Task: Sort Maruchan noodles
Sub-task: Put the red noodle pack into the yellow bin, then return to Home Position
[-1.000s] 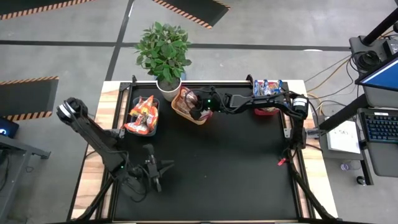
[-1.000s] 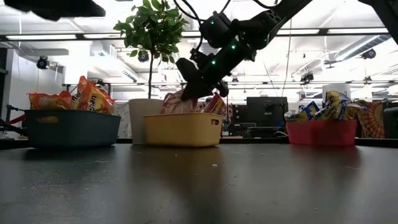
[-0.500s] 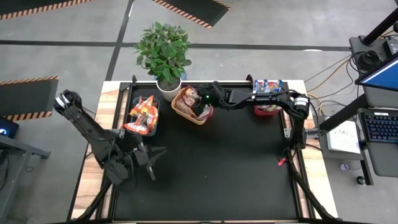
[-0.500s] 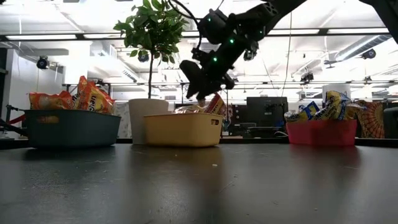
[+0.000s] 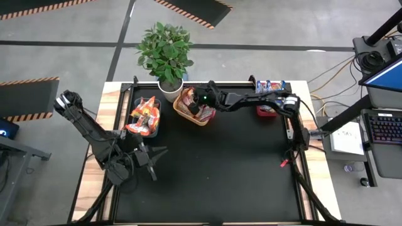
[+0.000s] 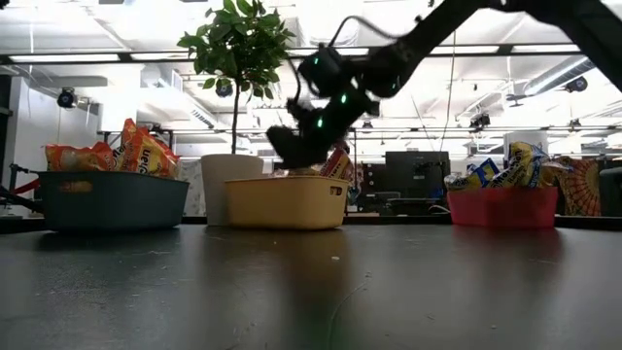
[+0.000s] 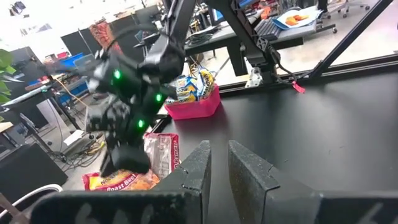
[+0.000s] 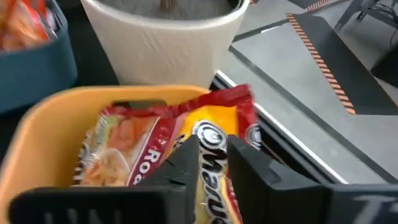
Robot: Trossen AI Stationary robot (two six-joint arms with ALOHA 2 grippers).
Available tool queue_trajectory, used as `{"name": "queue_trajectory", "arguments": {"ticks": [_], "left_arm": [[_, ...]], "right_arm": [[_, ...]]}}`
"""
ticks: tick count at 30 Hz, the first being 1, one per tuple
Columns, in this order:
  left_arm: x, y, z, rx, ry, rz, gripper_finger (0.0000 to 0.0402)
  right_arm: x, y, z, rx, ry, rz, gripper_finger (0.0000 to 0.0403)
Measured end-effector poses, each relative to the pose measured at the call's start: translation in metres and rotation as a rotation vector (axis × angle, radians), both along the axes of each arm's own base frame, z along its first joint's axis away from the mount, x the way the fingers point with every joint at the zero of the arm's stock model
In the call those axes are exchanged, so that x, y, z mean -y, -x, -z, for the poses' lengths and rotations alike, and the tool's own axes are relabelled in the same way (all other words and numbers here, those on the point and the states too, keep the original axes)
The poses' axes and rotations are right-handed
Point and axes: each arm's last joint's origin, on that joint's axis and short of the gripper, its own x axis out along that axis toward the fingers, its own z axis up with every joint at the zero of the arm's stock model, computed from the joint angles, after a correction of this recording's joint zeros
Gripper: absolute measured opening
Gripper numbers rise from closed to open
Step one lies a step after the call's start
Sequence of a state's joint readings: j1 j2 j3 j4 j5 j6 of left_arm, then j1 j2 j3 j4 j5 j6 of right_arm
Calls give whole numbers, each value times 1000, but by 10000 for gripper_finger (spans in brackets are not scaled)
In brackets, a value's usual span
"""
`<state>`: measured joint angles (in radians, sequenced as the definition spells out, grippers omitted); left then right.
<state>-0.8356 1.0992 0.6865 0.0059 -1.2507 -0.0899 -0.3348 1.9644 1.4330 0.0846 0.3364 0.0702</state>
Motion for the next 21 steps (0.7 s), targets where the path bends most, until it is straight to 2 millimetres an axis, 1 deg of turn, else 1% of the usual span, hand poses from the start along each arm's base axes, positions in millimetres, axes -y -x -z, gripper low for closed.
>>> {"name": "queue_trajectory", "arguments": {"ticks": [3,5,8,11,14,18,21], "left_arm": [[0,0,0,1,3,-1,37],[0,0,0,1,3,-1,37],[0,0,0,1,3,-2,37],[0,0,0,1,3,-3,37],[-2,-2,1,8,18,-14,37],[-6,-5,1,24,57,-37,37],[-9,-9,1,5,79,1,37]], "right_arm": [[2,-6,22,-40,3,-13,46],[3,-7,33,-70,8,-19,31],[3,-8,40,-85,10,-22,15],[3,-8,38,-87,12,-25,10],[1,-5,24,-79,30,-42,9],[-6,0,-11,-8,66,-55,9],[-20,8,-35,27,92,-104,9]]}}
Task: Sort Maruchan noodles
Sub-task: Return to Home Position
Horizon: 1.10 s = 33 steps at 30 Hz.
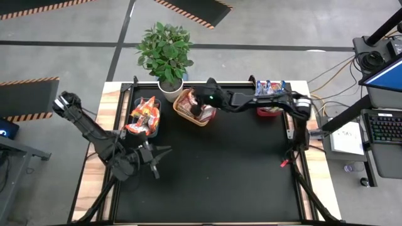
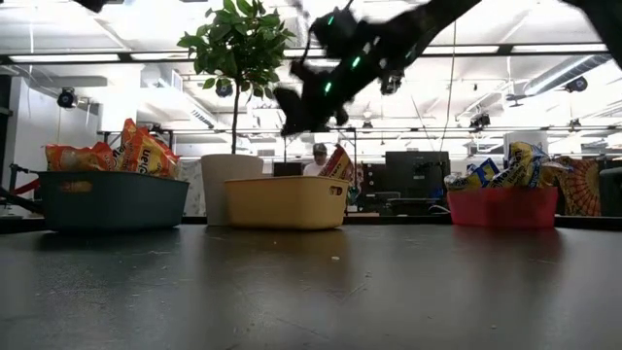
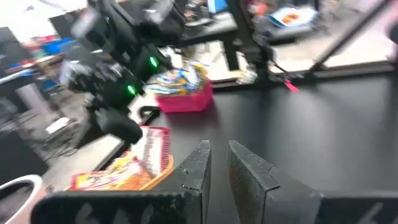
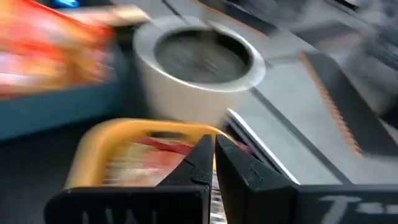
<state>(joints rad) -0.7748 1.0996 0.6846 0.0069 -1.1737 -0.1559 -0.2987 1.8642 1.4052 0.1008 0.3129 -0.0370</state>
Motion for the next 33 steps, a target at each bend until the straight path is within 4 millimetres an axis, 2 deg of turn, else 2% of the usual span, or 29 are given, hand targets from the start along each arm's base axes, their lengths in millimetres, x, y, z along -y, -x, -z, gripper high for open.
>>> {"name": "queue_trajectory", "arguments": {"ticks": [5,8,12,17,21,27,33], "left_arm": [[-10,-12,1,-101,-67,138,37],[-24,-16,-2,-151,-133,195,37],[-60,-8,-3,-145,-118,182,37],[-99,16,14,-21,-13,226,37],[-117,36,31,96,37,192,37],[-126,59,45,201,65,162,37],[-129,74,51,263,58,161,37]], "right_arm": [[-44,29,-25,78,25,-245,9],[-68,57,-26,118,51,-369,9],[-88,106,-18,166,48,-499,9],[-99,167,0,198,11,-528,9],[-106,208,6,248,27,-526,9],[-114,255,19,341,66,-526,9],[-118,285,34,417,92,-518,9]]}}
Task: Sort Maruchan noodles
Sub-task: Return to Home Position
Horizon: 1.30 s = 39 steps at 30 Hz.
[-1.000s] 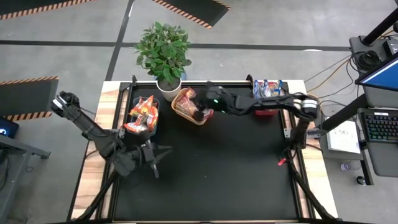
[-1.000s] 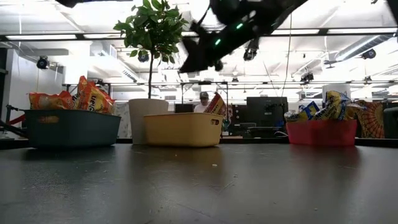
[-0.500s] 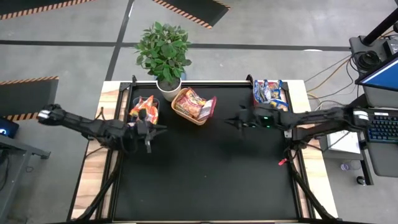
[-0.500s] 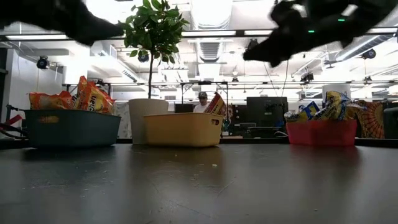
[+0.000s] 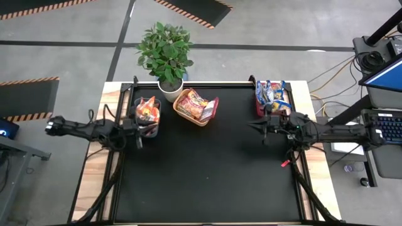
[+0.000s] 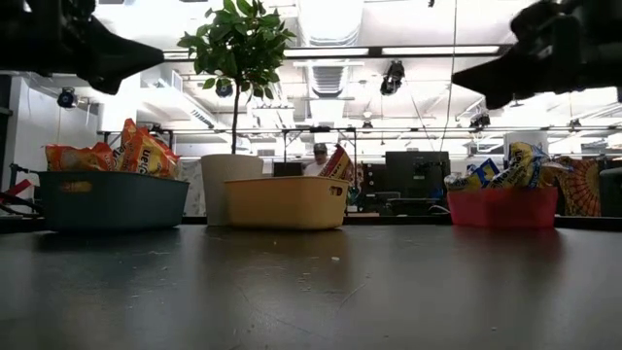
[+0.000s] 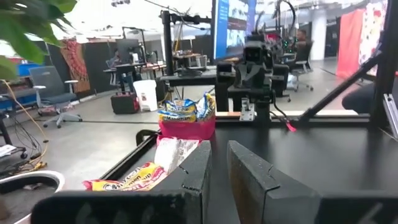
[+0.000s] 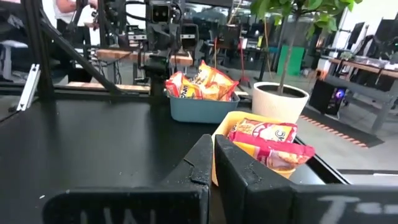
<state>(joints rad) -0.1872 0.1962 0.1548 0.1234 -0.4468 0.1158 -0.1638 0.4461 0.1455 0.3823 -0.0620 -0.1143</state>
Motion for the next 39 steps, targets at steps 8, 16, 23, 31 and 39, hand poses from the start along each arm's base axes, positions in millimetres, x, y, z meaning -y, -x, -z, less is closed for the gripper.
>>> {"name": "queue_trajectory", "arguments": {"ticks": [8,16,23,31,39], "left_arm": [[-3,13,13,79,11,-16,37],[-2,9,33,59,67,-17,37],[-2,9,34,66,92,-15,37],[-2,9,32,57,40,-22,37],[-2,8,35,50,38,-10,37]], "right_arm": [[-4,25,9,124,53,11,9],[-4,33,13,181,95,42,9],[-6,41,10,216,117,37,9],[-6,44,11,193,124,46,9],[-6,41,19,141,93,44,9]]}}
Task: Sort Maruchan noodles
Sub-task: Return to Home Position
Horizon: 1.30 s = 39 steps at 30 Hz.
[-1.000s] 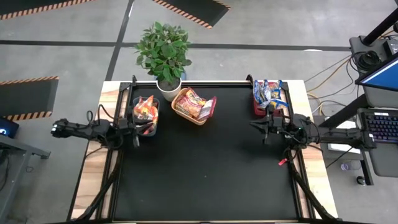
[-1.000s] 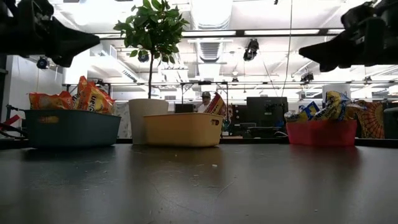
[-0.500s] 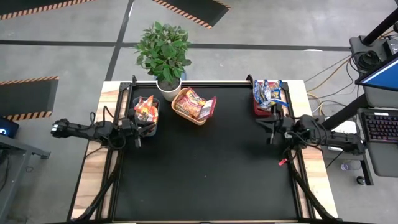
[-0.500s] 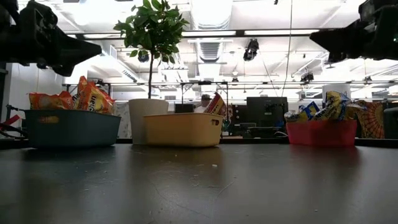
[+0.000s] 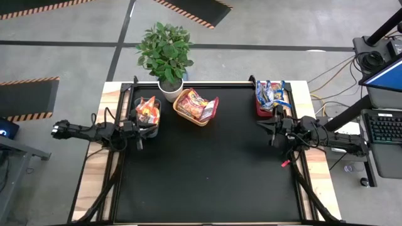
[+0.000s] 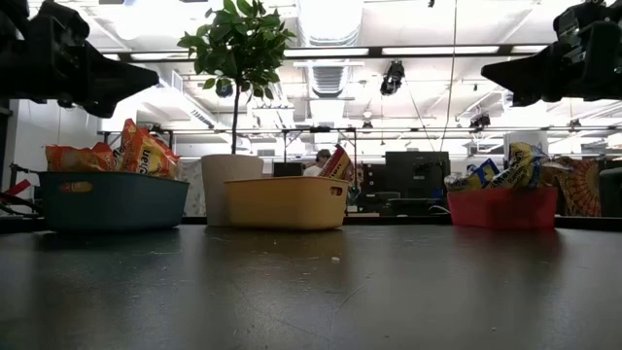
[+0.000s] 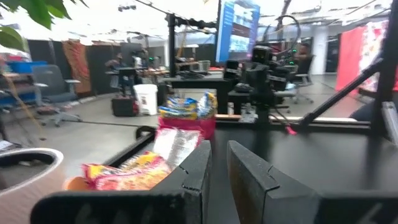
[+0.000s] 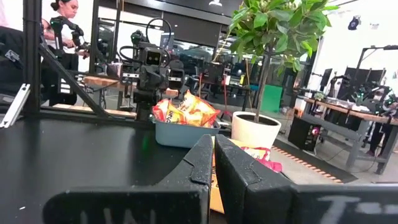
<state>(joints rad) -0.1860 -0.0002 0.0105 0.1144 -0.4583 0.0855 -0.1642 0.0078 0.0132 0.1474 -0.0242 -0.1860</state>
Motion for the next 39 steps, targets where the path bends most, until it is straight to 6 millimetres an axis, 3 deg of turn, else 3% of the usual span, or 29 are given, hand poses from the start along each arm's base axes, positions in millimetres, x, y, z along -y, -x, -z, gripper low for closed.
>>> {"name": "queue_trajectory", "arguments": {"ticks": [6,15,39], "left_arm": [[1,0,1,8,48,24,37],[-6,2,1,-1,88,-224,37],[-6,1,2,-10,85,-225,37]], "right_arm": [[2,0,1,-9,9,58,9],[2,0,2,-21,9,80,9],[2,0,4,-37,7,78,9]]}}
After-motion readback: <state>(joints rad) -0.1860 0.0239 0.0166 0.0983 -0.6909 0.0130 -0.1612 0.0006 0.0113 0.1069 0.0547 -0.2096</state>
